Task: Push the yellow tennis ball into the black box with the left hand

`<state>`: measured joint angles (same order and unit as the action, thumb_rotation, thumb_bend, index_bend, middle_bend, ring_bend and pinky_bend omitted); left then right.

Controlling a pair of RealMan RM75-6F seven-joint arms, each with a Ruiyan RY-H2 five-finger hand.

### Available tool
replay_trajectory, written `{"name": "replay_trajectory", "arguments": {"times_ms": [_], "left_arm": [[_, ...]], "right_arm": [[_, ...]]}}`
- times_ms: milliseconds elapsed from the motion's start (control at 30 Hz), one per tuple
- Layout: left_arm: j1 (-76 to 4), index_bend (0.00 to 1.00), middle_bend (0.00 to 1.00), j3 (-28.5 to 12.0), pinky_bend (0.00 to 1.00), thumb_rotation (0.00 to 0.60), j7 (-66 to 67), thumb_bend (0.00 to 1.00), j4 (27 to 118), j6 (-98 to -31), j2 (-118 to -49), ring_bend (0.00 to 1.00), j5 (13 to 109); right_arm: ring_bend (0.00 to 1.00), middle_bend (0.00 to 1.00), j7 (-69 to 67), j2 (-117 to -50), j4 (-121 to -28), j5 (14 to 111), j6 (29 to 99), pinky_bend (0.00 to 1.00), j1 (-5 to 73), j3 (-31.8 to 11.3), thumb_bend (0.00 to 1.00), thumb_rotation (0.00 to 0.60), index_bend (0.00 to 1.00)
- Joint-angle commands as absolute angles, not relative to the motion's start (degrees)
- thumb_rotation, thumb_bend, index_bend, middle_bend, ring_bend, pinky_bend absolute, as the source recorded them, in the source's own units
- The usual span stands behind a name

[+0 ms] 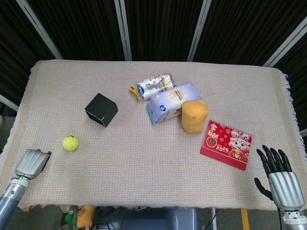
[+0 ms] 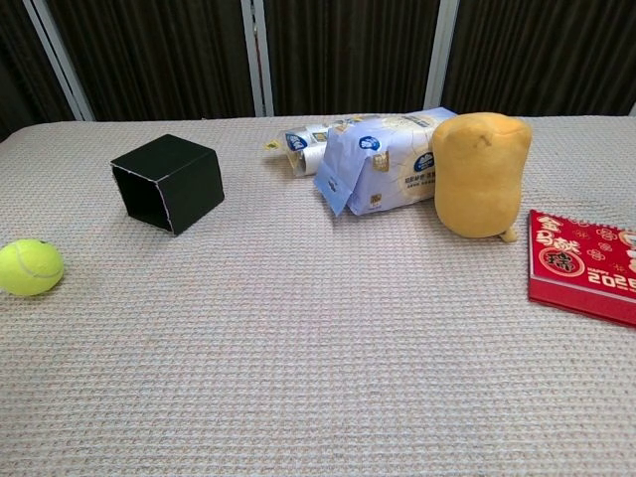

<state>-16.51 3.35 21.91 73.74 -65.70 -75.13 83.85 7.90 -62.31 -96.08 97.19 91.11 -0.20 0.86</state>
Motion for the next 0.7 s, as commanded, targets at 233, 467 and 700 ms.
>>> {"name": "replay_trajectory", "arguments": {"times_ms": [233, 467, 700], "left_arm": [[-19.1, 0.72, 0.86, 1.8, 0.73, 0.6, 23.5, 0.65, 73.5, -62.2, -77.0, 0.58, 82.4], [-20.9, 0.71, 0.86, 0.8, 0.73, 0.6, 25.3, 0.65, 73.5, -59.2, -78.0, 0.58, 80.0], [-22.8, 0.71, 0.85, 0.5, 0.73, 0.6, 24.2, 0.65, 72.9, -56.1, -78.8, 0.58, 79.1]], "right_arm": [[0.0, 0.0, 7.3, -62.1, -96.0, 97.4, 91.4, 0.0, -0.2, 0.8, 0.35, 0.6, 0.0], [0.0, 0.0, 6.9, -61.9, -95.8, 97.2, 91.5, 0.0, -0.2, 0.6, 0.35, 0.6, 0.0], [0.0, 0.0, 7.3, -62.1, -95.9, 97.2, 91.3, 0.0, -0.1, 0.6, 0.35, 0.6, 0.0]]}}
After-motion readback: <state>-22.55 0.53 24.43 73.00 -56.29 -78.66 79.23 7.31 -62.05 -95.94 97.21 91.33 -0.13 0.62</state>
